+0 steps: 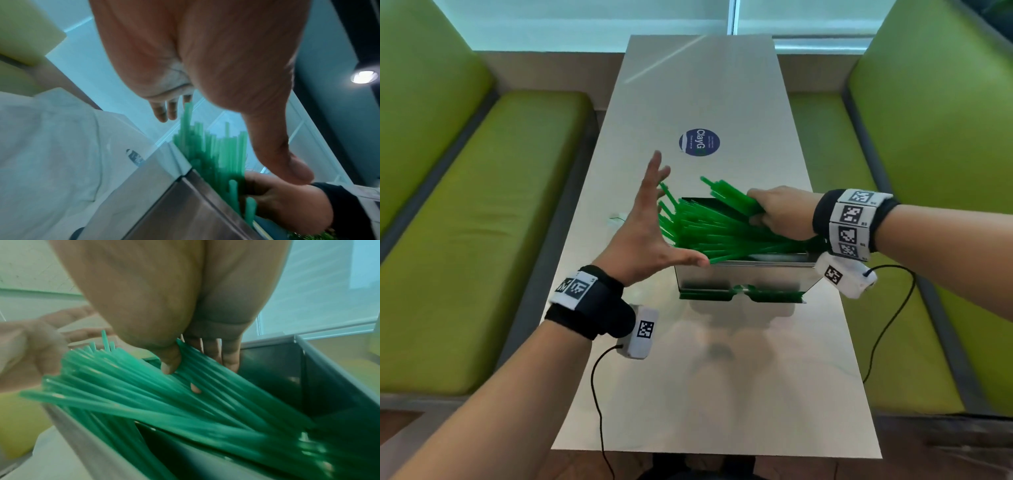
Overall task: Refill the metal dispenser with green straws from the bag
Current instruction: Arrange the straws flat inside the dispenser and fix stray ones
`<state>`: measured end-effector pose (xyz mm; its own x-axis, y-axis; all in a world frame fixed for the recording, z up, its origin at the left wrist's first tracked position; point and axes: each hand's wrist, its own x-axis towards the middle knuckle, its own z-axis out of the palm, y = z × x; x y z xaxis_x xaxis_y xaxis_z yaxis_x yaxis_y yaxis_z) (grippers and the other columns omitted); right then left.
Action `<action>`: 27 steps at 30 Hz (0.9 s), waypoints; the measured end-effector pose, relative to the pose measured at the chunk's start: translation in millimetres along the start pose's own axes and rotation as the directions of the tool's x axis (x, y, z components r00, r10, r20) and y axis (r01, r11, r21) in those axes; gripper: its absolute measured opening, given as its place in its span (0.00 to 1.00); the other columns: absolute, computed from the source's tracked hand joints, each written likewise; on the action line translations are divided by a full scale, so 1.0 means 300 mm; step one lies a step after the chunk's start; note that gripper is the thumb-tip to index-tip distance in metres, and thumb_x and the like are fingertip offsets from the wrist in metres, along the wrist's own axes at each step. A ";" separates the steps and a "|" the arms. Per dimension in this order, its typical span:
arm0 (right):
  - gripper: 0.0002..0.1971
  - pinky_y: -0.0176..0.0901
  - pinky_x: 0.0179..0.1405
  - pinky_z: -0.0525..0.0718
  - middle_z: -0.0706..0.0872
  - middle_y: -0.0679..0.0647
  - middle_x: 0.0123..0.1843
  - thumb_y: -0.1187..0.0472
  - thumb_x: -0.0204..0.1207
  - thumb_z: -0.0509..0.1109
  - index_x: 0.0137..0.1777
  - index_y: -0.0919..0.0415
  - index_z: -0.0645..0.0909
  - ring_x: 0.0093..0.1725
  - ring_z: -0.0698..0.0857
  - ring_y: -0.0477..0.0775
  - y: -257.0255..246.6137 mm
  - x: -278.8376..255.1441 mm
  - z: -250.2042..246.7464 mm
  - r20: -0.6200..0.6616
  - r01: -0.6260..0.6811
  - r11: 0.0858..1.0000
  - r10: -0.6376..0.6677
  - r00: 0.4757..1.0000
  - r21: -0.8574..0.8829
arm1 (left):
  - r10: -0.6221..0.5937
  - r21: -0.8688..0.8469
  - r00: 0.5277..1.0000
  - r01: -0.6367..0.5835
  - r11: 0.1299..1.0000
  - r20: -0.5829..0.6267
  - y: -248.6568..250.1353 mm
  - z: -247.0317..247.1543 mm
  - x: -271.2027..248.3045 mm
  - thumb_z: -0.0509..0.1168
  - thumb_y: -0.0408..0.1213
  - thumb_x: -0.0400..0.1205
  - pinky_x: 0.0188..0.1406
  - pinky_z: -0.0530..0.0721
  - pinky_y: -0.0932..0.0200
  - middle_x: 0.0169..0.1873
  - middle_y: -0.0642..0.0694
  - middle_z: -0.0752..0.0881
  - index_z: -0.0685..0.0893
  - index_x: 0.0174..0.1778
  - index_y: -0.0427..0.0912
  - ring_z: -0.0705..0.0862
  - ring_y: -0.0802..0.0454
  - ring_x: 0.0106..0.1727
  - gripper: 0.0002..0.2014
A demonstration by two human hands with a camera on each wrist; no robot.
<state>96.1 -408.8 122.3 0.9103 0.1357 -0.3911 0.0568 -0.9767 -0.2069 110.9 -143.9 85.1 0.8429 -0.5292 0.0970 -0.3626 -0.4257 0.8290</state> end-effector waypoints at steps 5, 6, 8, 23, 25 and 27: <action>0.18 0.43 0.54 0.74 0.84 0.57 0.60 0.57 0.86 0.64 0.73 0.58 0.73 0.60 0.82 0.62 -0.039 -0.029 -0.025 0.056 0.043 0.999 -0.043 0.998 0.001 | -0.027 0.258 0.994 -0.001 0.966 0.104 0.038 0.041 0.036 0.83 0.66 0.52 0.87 0.61 0.46 0.87 0.45 0.57 0.38 0.90 0.51 0.57 0.49 0.88 0.78; 0.20 0.44 0.58 0.75 0.83 0.57 0.64 0.55 0.85 0.65 0.75 0.57 0.73 0.63 0.81 0.62 -0.041 -0.035 -0.014 0.093 0.058 0.997 -0.054 0.994 -0.043 | -0.032 0.281 0.995 0.004 0.960 0.098 0.030 0.048 0.041 0.84 0.66 0.52 0.87 0.60 0.47 0.87 0.46 0.55 0.38 0.90 0.52 0.55 0.48 0.88 0.79; 0.23 0.45 0.62 0.76 0.82 0.56 0.69 0.48 0.83 0.67 0.75 0.57 0.74 0.65 0.81 0.59 -0.037 -0.044 0.024 0.158 0.085 0.988 -0.064 0.985 -0.129 | -0.034 0.282 0.997 0.012 0.959 0.074 0.018 0.057 0.046 0.85 0.64 0.53 0.86 0.59 0.49 0.87 0.47 0.50 0.37 0.89 0.55 0.51 0.48 0.89 0.79; 0.33 0.52 0.73 0.77 0.75 0.62 0.78 0.69 0.77 0.60 0.84 0.61 0.63 0.74 0.77 0.64 -0.031 0.001 0.030 0.158 -0.043 0.985 0.070 0.985 -0.168 | -0.189 0.623 0.909 -0.092 0.777 0.370 0.063 0.021 0.123 0.76 0.71 0.64 0.87 0.51 0.49 0.89 0.42 0.50 0.37 0.90 0.42 0.48 0.43 0.90 0.71; 0.31 0.55 0.74 0.76 0.73 0.64 0.78 0.68 0.77 0.60 0.83 0.62 0.65 0.75 0.76 0.65 -0.036 0.011 0.041 0.165 -0.007 0.975 0.045 0.985 -0.223 | -0.175 0.599 0.916 -0.083 0.796 0.360 0.067 0.034 0.115 0.77 0.69 0.64 0.87 0.50 0.49 0.89 0.41 0.50 0.35 0.90 0.42 0.48 0.43 0.90 0.72; 0.28 0.57 0.72 0.77 0.72 0.65 0.74 0.63 0.79 0.62 0.80 0.62 0.68 0.72 0.77 0.67 -0.038 0.013 0.053 0.169 0.012 0.964 0.034 0.985 -0.266 | -0.149 0.577 0.934 -0.071 0.813 0.325 0.061 0.049 0.101 0.78 0.68 0.64 0.86 0.49 0.51 0.89 0.41 0.50 0.36 0.90 0.41 0.48 0.44 0.89 0.72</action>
<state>92.4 -394.7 108.9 0.8293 0.1285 -0.5438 0.1752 -0.9839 0.0346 123.9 -178.3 95.0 0.7122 -0.6692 -0.2121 -0.5842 -0.7325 0.3494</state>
